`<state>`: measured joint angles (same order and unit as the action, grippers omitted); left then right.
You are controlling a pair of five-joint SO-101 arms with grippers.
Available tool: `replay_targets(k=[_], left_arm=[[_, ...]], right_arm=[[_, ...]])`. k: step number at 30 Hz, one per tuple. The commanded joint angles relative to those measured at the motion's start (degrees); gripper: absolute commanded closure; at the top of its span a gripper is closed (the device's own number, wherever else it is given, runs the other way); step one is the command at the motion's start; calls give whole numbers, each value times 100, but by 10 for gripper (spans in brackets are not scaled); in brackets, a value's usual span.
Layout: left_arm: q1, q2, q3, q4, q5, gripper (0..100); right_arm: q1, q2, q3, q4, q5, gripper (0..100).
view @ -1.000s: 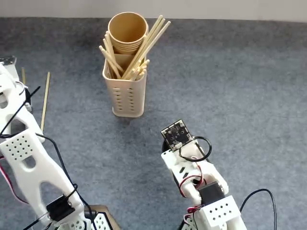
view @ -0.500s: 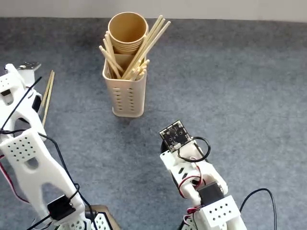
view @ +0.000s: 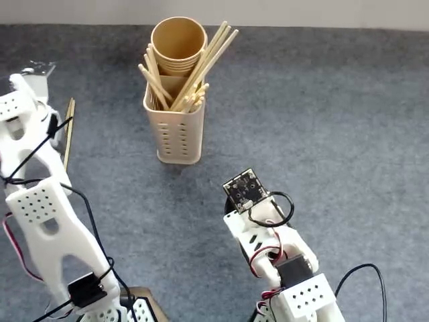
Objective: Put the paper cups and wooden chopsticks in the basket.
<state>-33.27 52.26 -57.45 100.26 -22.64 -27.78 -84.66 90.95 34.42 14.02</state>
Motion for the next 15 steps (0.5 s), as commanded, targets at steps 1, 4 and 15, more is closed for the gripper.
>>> replay_targets(k=[1, 4, 15], left_arm=[[277, 251, -154, -413, 352, 846], [268, 497, -163, -598, 352, 846], [224, 840, -347, -668, 343, 850]], right_arm=[[-40, -48, -22, -75, 53, 860], [-40, -40, -22, -75, 53, 860], [-40, -40, -22, -75, 53, 860]])
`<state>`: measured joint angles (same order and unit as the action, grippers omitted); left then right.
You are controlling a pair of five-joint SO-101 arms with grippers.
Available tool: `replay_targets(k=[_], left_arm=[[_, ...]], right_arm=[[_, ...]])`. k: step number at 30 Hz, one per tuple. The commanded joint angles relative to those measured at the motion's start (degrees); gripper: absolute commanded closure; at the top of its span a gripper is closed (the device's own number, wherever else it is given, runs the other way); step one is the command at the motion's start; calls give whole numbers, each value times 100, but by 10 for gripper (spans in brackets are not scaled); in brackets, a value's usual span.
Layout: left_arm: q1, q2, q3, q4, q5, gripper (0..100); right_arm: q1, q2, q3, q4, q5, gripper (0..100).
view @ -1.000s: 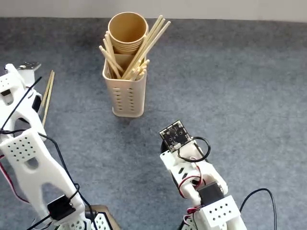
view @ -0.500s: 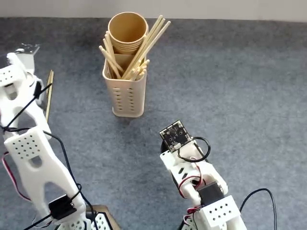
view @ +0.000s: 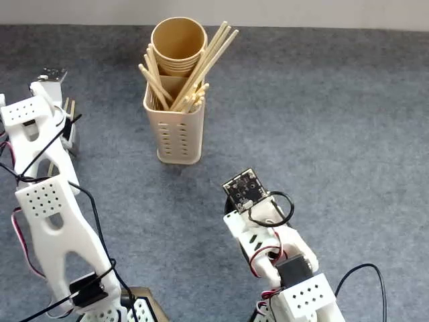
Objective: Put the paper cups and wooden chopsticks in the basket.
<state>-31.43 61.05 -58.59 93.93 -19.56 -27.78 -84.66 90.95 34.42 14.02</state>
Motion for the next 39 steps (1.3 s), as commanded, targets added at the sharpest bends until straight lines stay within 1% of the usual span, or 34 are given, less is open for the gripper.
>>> replay_targets(k=[1, 6, 15, 19, 21, 28, 35, 39], left_arm=[[31, -92, -391, -18, 26, 850], [-75, -286, -1262, 527, 18, 850], [-374, 119, -1349, 527, 9, 835], [-303, 391, -1349, 527, -44, 778], [-259, 453, -1349, 527, -176, 777], [-251, 338, -1666, 615, -123, 775], [48, 303, -1411, 659, -114, 776], [92, 303, -1385, 668, -105, 776]], right_arm=[[-40, -40, -22, -75, 53, 860], [-40, -40, -22, -75, 53, 860], [-40, -40, -22, -75, 53, 860], [-40, -40, -22, -75, 53, 860], [-40, -40, -22, -75, 53, 860], [-40, -40, -22, -75, 53, 860], [-40, -40, -22, -75, 53, 860], [-40, -40, -22, -75, 53, 860]])
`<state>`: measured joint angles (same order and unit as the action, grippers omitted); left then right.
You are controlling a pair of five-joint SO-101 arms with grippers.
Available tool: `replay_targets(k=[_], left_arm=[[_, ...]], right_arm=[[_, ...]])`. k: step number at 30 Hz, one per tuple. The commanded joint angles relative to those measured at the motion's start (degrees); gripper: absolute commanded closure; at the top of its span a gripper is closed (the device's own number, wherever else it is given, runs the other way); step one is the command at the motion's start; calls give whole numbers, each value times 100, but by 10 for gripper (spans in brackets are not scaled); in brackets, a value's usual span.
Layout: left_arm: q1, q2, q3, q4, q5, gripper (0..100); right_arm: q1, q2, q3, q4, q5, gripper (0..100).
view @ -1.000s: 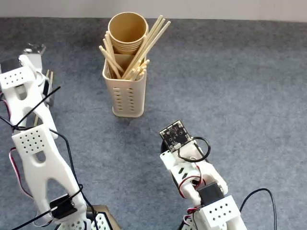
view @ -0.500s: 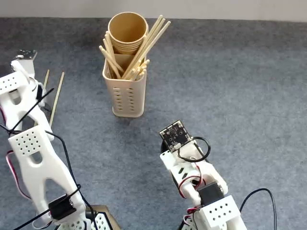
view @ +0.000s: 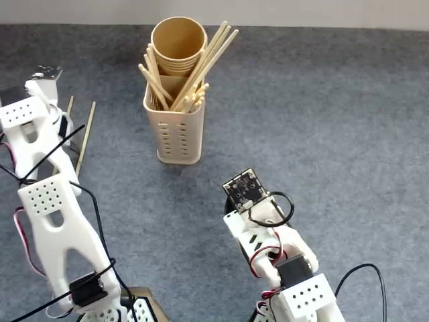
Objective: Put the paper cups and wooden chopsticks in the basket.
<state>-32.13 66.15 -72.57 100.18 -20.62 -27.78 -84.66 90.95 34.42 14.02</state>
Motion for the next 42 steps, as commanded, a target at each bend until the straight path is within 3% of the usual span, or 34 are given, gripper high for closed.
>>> replay_targets(k=[1, 17, 24, 33, 42], left_arm=[[171, -198, 22, 62, 0, 776], [822, -1270, 611, 79, 466, 776], [769, -1200, 963, 26, 440, 777], [338, -277, 22, -18, 255, 779], [119, -409, -576, -9, 158, 780]], right_arm=[[-40, -40, -22, -75, 53, 860], [-154, -31, -22, -75, 53, 860], [-154, -31, -22, -75, 53, 860], [-154, -31, -22, -75, 53, 860], [-154, -31, -22, -75, 53, 860]])
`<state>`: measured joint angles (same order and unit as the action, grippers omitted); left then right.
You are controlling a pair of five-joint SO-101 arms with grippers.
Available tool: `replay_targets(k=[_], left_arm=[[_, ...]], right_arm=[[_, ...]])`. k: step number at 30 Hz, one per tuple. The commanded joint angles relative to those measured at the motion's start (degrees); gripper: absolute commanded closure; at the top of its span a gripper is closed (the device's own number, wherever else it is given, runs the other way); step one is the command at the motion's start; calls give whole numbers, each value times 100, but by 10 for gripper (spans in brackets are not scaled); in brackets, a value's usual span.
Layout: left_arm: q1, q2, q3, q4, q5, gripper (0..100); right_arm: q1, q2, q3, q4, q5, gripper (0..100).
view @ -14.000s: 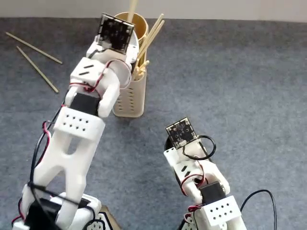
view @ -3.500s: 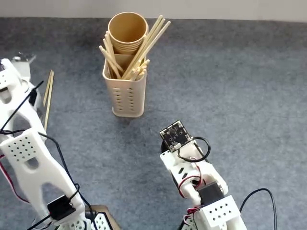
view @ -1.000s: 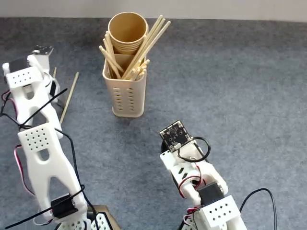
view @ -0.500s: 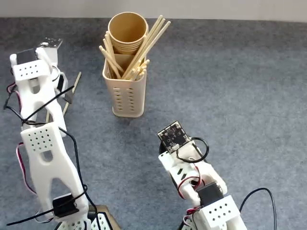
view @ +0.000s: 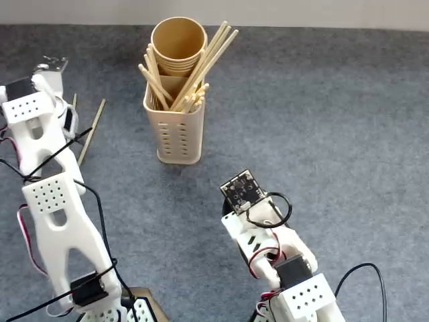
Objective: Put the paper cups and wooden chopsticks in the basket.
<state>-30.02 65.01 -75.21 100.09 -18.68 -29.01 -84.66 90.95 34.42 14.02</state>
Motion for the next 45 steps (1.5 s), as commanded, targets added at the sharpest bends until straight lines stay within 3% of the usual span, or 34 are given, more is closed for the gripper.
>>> replay_targets(k=[1, 9, 17, 28, 33, 37, 40, 45], left_arm=[[-110, -295, -312, 0, -35, 780], [-180, 198, -312, 70, 237, 774], [-154, -215, -295, 114, 299, 662], [-127, -277, -154, 105, 290, 590], [127, 92, 400, 70, -246, 593], [-31, 286, 400, -105, -255, 594], [-119, 330, 400, -123, -255, 646], [-66, 295, 400, -123, -255, 901]], right_arm=[[-31, -31, -22, -75, 53, 860], [-31, -31, -22, -66, 53, 860], [-31, -31, -22, -66, 53, 860], [-31, -31, -22, -66, 53, 860], [-31, -31, -22, -66, 53, 860], [-31, -31, -22, -66, 53, 860], [-31, -31, -22, -66, 53, 860], [-31, -31, -22, -66, 53, 860]])
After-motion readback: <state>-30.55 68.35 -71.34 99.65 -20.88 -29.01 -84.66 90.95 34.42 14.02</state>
